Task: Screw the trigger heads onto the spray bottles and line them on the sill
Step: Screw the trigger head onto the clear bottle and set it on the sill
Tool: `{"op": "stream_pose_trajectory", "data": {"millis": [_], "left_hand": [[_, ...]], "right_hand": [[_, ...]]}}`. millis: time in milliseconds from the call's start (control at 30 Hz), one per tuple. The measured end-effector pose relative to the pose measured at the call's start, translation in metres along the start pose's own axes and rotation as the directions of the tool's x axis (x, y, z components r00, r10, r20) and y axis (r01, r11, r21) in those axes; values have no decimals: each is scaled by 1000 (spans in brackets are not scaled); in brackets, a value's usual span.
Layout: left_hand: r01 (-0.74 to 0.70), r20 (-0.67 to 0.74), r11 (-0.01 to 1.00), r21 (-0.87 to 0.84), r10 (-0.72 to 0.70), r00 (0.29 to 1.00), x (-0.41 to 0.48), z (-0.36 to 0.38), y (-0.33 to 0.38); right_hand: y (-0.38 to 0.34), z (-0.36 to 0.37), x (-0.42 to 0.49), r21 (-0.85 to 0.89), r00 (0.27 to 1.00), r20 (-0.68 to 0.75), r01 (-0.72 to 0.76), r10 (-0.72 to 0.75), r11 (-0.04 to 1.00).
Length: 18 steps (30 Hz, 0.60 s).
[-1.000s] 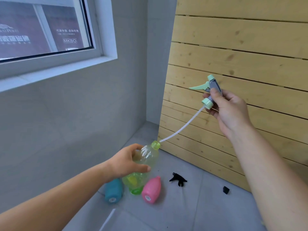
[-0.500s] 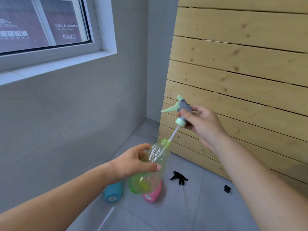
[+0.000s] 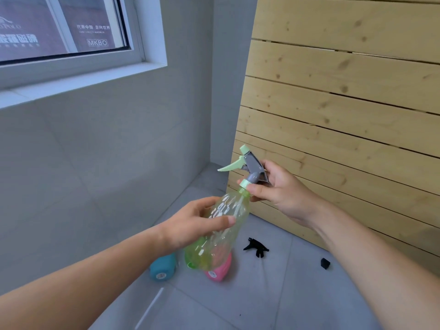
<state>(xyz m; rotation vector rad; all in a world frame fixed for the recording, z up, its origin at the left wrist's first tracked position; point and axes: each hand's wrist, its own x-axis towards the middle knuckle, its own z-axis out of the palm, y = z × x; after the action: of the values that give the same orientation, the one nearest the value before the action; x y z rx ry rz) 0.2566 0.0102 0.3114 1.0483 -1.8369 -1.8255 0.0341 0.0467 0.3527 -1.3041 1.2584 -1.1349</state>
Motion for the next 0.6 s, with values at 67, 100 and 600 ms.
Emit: {"op": "stream_pose_trajectory", "data": {"millis": [67,100,600], "left_hand": [[-9,-1,1000,-2,9,1000,2,0,1],[-17,-4,1000,-16,17,1000,2,0,2],[-49,-59,998,25,51,997,11,9,5]], "right_hand": [[1,-3,1,12,1000,21,-1,1,1000],[1,-4,2,24,999,35,-5,5,1000],[-1,-2,3,-101,994,-93,-69,60,993]]}}
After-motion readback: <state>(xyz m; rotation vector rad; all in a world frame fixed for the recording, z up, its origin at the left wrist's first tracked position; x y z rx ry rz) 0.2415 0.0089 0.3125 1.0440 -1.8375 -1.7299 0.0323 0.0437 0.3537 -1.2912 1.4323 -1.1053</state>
